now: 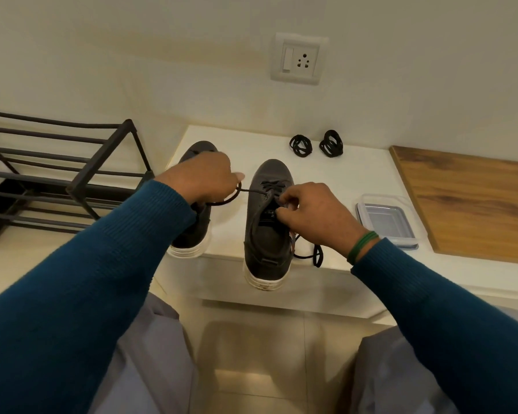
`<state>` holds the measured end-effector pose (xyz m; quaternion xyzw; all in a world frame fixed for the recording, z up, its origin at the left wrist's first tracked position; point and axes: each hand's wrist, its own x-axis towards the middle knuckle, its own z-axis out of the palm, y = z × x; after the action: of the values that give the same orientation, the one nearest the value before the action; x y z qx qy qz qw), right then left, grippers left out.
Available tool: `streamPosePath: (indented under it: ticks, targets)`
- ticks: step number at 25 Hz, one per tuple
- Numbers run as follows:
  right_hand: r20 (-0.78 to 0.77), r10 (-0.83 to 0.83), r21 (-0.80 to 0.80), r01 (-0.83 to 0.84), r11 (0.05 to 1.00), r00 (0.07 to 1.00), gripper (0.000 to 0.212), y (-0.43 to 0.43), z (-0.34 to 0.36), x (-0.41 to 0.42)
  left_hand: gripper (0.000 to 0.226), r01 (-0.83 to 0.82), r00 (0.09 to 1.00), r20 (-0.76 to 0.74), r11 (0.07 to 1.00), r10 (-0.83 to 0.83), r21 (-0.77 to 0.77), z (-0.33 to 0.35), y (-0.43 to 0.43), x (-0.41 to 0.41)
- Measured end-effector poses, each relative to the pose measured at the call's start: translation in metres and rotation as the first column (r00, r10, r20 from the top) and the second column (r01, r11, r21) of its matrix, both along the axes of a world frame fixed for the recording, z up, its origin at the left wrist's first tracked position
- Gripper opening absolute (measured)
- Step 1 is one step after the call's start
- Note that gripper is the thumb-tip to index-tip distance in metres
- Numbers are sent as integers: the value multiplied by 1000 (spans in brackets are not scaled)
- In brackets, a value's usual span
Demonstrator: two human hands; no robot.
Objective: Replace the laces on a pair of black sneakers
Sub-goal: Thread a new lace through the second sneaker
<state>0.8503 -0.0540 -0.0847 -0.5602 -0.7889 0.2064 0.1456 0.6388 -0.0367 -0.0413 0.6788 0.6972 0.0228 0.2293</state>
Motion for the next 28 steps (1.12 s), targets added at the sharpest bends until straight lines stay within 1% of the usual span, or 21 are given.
streamPosePath:
  ticks: [1, 2, 3, 4, 5, 6, 7, 9, 10, 12, 14, 15, 17, 19, 21, 22, 25, 28]
  targets:
    - [-49, -30, -25, 28, 999, 998, 19, 0, 0, 0, 42, 4, 999, -41, 986, 3, 165, -1, 3, 0]
    - [-97, -55, -55, 50, 997, 994, 17, 0, 1, 1, 35, 23, 999, -41, 969, -14, 246, -2, 7, 1]
    - [-148, -82, -94, 68, 993, 986, 15, 0, 2, 2, 28, 12, 999, 39, 968, -23, 251, -3, 10, 2]
    - [-209, -116, -147, 86, 985, 971, 15, 1, 2, 4, 28, -43, 981, 194, 980, 5, 192, -5, 11, 3]
    - [-275, -161, -217, 102, 971, 948, 15, 2, 2, 5, 30, -88, 934, 353, 991, 47, 100, -7, 10, 5]
    - [-335, -216, -304, 111, 946, 917, 15, 3, 2, 7, 31, -100, 890, 450, 994, 74, 34, -9, 9, 7]
    - [-375, -271, -395, 111, 912, 887, 14, 5, 3, 9, 31, -98, 864, 498, 995, 76, 18, -11, 9, 7]
    - [-392, -339, -534, 88, 841, 855, 12, 10, 7, 14, 32, -87, 844, 533, 996, 56, 33, -12, 9, 11]
    - [-390, -353, -580, 72, 812, 850, 13, 13, 8, 16, 33, -76, 844, 534, 997, 47, 32, -11, 7, 12]
    - [-390, -354, -631, 34, 775, 850, 16, 17, 11, 22, 35, -17, 885, 466, 999, 1, 30, -7, 4, 15]
    - [-378, -317, -627, 12, 779, 870, 17, 19, 10, 24, 33, 79, 931, 352, 995, -96, 60, -7, -3, 21]
    - [-365, -293, -611, 10, 792, 884, 16, 20, 10, 24, 31, 108, 936, 325, 990, -134, 96, -10, -6, 25]
    - [-352, -268, -588, 11, 809, 897, 14, 20, 8, 23, 29, 76, 930, 340, 979, -139, 191, -14, -10, 33]
    - [-364, -284, -597, 12, 802, 887, 13, 21, 9, 23, 28, 8, 903, 409, 956, -134, 295, -16, -11, 37]
    - [-389, -346, -639, 21, 769, 854, 15, 21, 9, 24, 28, 3, 866, 470, 941, -173, 339, -19, -11, 39]
    - [-401, -384, -666, 23, 745, 832, 16, 21, 9, 24, 29, 31, 863, 463, 937, -200, 347, -20, -12, 41]
    - [-427, -450, -726, -2, 687, 784, 18, 20, 9, 27, 30, 127, 907, 325, 910, -268, 395, -24, -12, 52]
    - [-437, -455, -734, -16, 679, 776, 19, 19, 9, 29, 33, 176, 947, 182, 899, -266, 400, -29, -10, 62]
